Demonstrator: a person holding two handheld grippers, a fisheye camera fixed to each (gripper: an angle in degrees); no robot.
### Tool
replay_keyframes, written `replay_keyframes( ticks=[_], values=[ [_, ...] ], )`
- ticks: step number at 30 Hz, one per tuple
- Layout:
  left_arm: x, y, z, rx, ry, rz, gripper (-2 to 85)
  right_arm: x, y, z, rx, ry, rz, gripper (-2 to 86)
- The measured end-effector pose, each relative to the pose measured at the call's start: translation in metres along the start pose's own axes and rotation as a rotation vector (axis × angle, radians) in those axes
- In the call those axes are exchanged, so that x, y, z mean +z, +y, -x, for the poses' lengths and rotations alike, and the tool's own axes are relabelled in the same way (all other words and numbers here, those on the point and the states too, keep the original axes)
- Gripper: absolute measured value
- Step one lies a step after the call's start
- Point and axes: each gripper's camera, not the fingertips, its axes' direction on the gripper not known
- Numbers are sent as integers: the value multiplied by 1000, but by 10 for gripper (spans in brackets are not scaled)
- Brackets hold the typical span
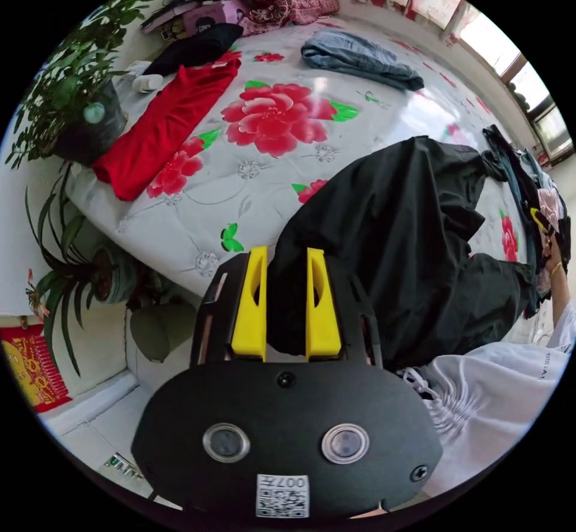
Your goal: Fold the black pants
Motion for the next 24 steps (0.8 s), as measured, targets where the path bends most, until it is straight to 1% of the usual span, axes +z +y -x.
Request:
replay_keyframes(
  ticks=[2,4,7,9,11,13,15,16,18,19,21,22,24],
  values=[
    [9,-11,-13,41,-23,37,78,20,-31,9,-25,27,26,62],
    [10,-17,-21,43,-40,34,58,42,-59,5,20,16,65,64],
    [11,-19,-31,3,-44,26,11,78,-90,-15,182,-63,94,59],
    [12,-20,-43,1,-69,22,-1,100,-98,-37,346,-167,61,35],
    [12,-22,-48,-14,-80,25,-5,109,-94,-50,452,-235,32,15],
    [11,-21,-47,-74,-52,20,-8,97,-83,-56,488,-307,-97,6],
    [5,-18,-44,-159,-28,-12,-9,58,-58,-57,500,-399,-284,1],
    [1,-16,-44,-173,-22,-32,-9,44,-49,-56,498,-413,-331,0],
    [-22,-10,-48,-199,6,-115,-10,-21,-7,-47,457,-413,-511,-2],
    [-29,-9,-50,-196,6,-139,-10,-38,4,-44,443,-398,-544,-2],
    [-62,-5,-62,-166,-16,-248,-9,-109,43,-24,370,-279,-677,-2],
    [-70,-5,-64,-161,-18,-275,-9,-125,50,-18,350,-238,-703,-2],
    [-98,-8,-69,-162,-9,-379,-9,-175,61,6,275,-36,-754,-2]
  ],
)
